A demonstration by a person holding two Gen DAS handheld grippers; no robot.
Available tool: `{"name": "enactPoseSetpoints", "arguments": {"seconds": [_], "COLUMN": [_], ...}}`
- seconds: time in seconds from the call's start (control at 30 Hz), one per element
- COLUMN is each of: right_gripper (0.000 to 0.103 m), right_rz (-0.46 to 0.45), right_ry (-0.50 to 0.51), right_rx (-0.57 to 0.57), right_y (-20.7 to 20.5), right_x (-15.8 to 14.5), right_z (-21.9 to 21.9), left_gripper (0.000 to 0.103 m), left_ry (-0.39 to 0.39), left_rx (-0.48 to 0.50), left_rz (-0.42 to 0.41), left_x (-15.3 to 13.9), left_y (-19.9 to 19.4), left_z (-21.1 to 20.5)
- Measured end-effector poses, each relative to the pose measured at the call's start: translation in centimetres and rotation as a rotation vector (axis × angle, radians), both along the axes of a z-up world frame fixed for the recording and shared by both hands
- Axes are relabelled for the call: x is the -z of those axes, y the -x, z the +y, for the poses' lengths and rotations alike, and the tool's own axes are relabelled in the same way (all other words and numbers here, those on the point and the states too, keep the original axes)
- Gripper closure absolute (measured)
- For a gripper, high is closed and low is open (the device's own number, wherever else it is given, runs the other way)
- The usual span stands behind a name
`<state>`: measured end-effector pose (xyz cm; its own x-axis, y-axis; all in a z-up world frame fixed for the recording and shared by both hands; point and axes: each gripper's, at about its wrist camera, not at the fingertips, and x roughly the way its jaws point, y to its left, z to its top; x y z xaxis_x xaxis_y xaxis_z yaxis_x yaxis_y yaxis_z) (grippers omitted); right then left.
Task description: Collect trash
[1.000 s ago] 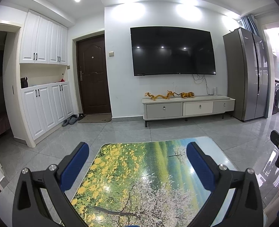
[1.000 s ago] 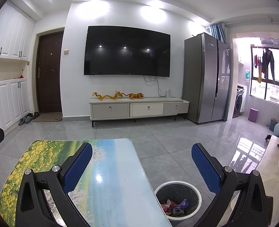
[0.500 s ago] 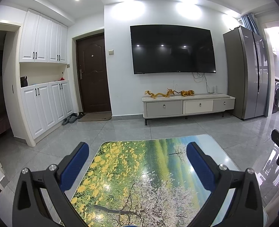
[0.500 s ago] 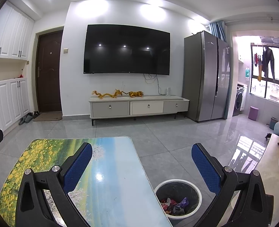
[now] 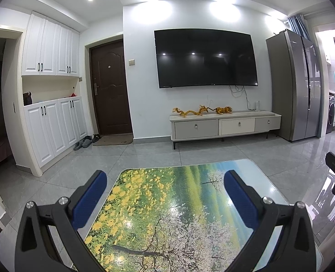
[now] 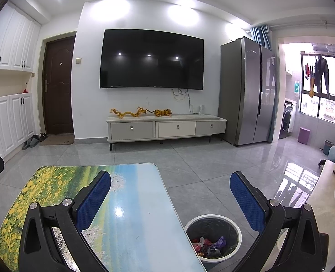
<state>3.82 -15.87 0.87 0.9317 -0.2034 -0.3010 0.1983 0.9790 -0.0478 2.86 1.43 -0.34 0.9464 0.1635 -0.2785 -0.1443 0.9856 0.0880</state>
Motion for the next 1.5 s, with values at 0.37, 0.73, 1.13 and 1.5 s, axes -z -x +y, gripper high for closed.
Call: {"name": "enactPoseSetpoints", "arguments": {"seconds": [0.37, 0.73, 1.13, 1.5], "right_gripper": [0.0, 0.0, 0.0, 0.0], "right_rz": [-0.003, -0.002, 0.005, 0.008], "right_ry": [0.002, 0.004, 0.003, 0.005], "right_rx": [0.004, 0.007, 0.005, 0.006], "right_y": [0.19, 0.19, 0.25, 0.21], "right_x": [0.1, 0.09, 0.06, -0.02], "right_z": [-0.2, -0.41, -0.28, -0.32], "left_gripper": [0.0, 0.0, 0.0, 0.0], "left_ry": [-0.004, 0.004, 0.004, -0.005], "left_rx": [0.008, 0.022, 0.032, 0.037], "left_rz": [-0.015, -0.004, 0.015, 0.015], "left_x": [-0.01, 0.12, 0.42, 0.45], "left_y": [0.29, 0.11, 0.02, 0.08], "left_z": [-0.37, -0.16, -0.39, -0.68]}}
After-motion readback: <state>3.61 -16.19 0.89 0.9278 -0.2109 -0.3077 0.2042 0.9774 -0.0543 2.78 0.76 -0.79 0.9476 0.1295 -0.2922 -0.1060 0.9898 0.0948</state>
